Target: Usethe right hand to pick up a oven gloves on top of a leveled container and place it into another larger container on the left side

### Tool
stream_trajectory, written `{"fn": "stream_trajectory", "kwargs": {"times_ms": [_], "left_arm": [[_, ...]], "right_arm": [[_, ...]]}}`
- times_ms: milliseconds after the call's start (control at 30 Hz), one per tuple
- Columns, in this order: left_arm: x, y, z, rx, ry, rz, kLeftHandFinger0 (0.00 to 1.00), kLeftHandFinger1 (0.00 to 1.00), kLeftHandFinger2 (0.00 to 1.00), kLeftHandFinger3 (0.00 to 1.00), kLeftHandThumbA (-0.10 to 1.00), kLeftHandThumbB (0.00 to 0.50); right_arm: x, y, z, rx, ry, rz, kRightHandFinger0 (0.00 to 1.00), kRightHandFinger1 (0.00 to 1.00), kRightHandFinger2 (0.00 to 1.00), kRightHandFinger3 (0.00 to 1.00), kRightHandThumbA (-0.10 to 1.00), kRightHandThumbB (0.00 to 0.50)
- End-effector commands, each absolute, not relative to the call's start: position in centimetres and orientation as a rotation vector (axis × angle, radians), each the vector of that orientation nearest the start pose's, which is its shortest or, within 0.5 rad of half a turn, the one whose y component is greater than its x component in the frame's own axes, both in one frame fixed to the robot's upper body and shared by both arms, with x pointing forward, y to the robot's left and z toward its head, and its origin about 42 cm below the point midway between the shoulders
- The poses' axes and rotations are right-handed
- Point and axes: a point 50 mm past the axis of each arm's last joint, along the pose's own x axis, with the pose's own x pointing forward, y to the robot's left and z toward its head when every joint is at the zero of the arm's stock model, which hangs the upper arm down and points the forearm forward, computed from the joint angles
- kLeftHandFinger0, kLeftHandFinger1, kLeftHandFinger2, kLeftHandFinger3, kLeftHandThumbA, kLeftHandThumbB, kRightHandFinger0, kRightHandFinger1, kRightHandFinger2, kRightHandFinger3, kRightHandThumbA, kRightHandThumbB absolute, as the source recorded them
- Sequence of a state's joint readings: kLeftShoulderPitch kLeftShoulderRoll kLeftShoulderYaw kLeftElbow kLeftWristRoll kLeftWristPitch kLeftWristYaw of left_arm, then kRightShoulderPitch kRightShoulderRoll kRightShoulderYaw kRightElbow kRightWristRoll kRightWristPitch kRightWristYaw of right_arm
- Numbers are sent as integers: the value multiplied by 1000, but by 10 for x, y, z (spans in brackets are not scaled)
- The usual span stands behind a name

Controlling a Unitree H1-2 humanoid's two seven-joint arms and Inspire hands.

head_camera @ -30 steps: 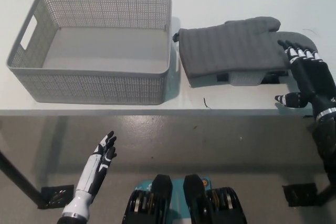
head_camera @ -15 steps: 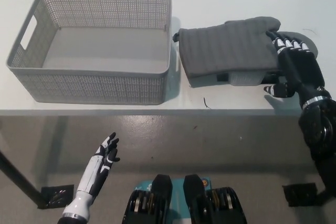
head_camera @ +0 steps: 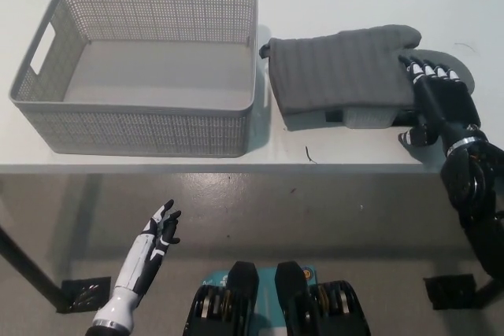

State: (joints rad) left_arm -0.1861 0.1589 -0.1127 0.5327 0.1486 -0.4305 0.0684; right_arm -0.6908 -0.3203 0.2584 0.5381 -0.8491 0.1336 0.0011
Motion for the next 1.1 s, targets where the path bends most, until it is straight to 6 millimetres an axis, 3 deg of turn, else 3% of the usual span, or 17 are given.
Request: {"fn": "stream_trajectory", "kwargs": {"times_ms": [0, 300, 400, 433, 467, 533, 567, 600, 633, 667, 700, 767, 833, 1067], "left_arm": [[333, 244, 48, 330, -157, -115, 798, 903, 895, 1000, 1000, 460], [331, 243, 47, 314, -150, -123, 789, 876, 851, 1000, 1000, 450], [331, 242, 47, 310, -150, -129, 792, 873, 833, 1000, 1000, 462], [331, 243, 47, 313, -151, -131, 791, 873, 830, 1000, 1000, 462], [332, 241, 48, 313, -152, -135, 791, 869, 823, 1000, 1000, 465], [332, 241, 48, 321, -155, -139, 783, 858, 814, 1000, 1000, 459], [332, 241, 48, 322, -154, -142, 787, 858, 810, 1000, 1000, 459], [331, 240, 47, 323, -152, -142, 789, 855, 807, 1000, 1000, 468], [331, 239, 46, 323, -151, -142, 792, 855, 804, 1000, 1000, 464], [331, 240, 47, 326, -152, -144, 792, 855, 802, 1000, 1000, 463], [331, 240, 47, 327, -153, -145, 786, 848, 791, 1000, 1000, 464], [332, 240, 47, 317, -152, -146, 777, 833, 778, 1000, 1000, 462], [333, 240, 49, 319, -155, -148, 770, 827, 769, 1000, 1000, 464], [332, 242, 48, 318, -151, -151, 754, 806, 735, 1000, 1000, 438]], "right_arm": [[507, -246, 237, -1330, -181, -16, 1000, 1000, 1000, 1000, 1000, 253], [520, -245, 243, -1447, -252, -82, 1000, 1000, 1000, 1000, 1000, 258], [522, -241, 251, -1409, -414, -173, 1000, 1000, 1000, 1000, 1000, 190], [522, -241, 251, -1393, -441, -192, 1000, 1000, 1000, 1000, 1000, 190], [523, -239, 255, -1384, -520, -272, 1000, 1000, 1000, 1000, 1000, 151], [526, -235, 258, -1360, -581, -346, 821, 810, 886, 956, 1000, 128], [528, -233, 260, -1358, -615, -390, 560, 570, 639, 715, 937, 124], [529, -231, 261, -1352, -659, -423, 320, 379, 456, 519, 649, 134], [530, -231, 261, -1333, -676, -433, 118, 240, 335, 385, 458, 155], [532, -227, 262, -1270, -712, -448, 24, 64, 201, 234, 227, 173], [532, -226, 262, -1244, -726, -452, 1, 7, 135, 114, 29, 179], [533, -223, 261, -1183, -757, -449, 0, 0, 210, 139, -98, 190], [533, -223, 259, -1126, -749, -431, 0, 47, 407, 404, -100, 153], [529, -229, 244, -1055, -719, -408, 0, 147, 551, 649, -100, 116]]}}
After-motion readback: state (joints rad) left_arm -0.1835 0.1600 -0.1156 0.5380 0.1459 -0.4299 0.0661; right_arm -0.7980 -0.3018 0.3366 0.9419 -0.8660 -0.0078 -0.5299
